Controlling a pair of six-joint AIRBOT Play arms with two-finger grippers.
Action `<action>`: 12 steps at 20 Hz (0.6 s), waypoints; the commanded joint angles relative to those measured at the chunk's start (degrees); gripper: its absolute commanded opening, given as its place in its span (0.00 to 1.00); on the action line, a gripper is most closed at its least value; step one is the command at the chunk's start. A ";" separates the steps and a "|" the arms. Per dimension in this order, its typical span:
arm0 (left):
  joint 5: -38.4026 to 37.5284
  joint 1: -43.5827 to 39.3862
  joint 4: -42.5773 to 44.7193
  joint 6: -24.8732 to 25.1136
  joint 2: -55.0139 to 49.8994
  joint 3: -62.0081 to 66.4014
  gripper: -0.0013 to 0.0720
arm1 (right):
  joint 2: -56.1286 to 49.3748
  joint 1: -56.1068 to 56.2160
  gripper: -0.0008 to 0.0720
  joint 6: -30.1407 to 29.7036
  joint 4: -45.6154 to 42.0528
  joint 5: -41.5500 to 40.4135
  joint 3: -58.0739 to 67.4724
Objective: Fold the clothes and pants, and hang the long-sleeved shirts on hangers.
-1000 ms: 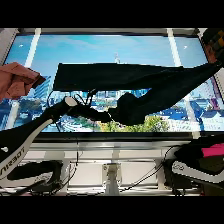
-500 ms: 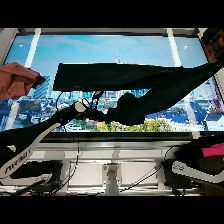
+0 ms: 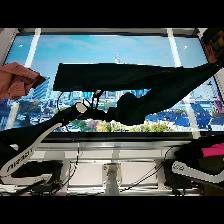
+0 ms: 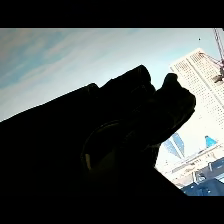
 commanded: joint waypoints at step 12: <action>6.19 -5.88 -5.55 -0.63 -2.62 2.95 0.26 | 0.07 0.07 0.06 0.07 0.13 1.53 0.07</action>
